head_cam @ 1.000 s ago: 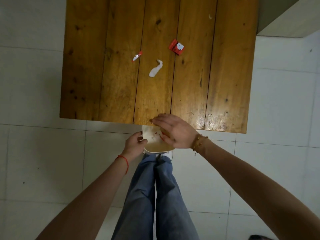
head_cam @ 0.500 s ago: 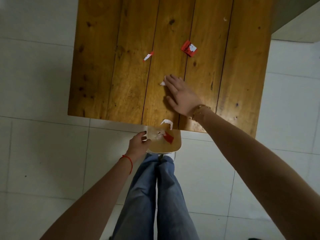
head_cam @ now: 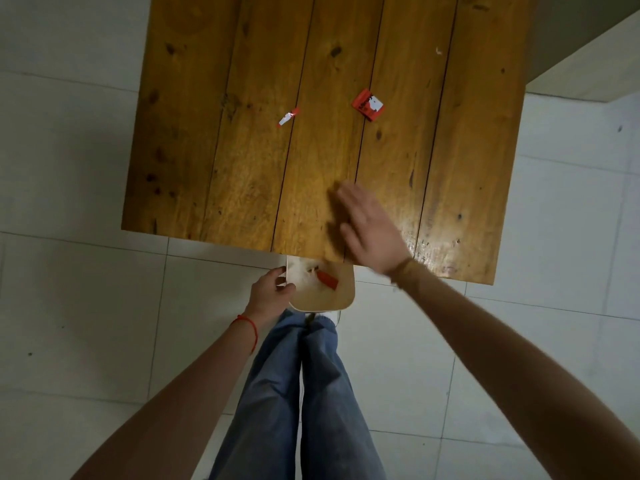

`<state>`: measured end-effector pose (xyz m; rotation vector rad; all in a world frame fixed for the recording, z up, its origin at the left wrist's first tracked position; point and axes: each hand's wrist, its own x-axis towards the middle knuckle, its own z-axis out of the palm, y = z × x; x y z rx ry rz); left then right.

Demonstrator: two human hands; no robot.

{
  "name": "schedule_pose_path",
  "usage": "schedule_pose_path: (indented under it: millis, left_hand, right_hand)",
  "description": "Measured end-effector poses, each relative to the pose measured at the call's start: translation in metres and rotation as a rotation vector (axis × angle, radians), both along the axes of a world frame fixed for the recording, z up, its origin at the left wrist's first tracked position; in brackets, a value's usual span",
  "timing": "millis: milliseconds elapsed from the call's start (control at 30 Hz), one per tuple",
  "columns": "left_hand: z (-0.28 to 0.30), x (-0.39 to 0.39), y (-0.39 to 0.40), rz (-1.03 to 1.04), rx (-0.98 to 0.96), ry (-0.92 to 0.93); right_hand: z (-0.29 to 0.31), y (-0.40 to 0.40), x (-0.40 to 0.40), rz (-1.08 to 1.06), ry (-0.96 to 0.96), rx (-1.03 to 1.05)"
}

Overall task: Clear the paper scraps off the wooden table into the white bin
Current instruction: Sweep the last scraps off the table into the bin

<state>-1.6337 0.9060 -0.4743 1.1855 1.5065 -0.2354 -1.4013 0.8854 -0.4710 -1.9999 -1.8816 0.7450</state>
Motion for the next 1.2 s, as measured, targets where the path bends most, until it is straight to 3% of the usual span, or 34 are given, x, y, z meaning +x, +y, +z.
schedule_pose_path:
  millis: [167, 333, 467, 800, 933, 1200]
  left_hand:
    - [0.0, 0.002, -0.001, 0.042, 0.002, 0.006]
    - [0.0, 0.004, 0.002, 0.025, 0.019, 0.036]
    - [0.001, 0.006, 0.004, -0.007, 0.028, 0.055]
    - [0.008, -0.007, 0.004, 0.073, 0.029, 0.017]
    - [0.008, -0.017, 0.009, 0.093, 0.023, 0.029]
    - [0.006, -0.03, 0.018, 0.06, 0.046, 0.052]
  right_hand:
    - [0.003, 0.089, 0.066, -0.271, -0.175, -0.102]
    - [-0.001, 0.132, 0.083, -0.205, -0.2, -0.266]
    - [0.0, 0.116, 0.056, -0.038, -0.256, -0.199]
    - [-0.011, -0.043, -0.049, 0.599, -0.057, -0.171]
    - [-0.004, -0.017, -0.052, 0.428, -0.022, -0.121]
    - [0.004, 0.151, -0.023, 0.016, -0.189, -0.092]
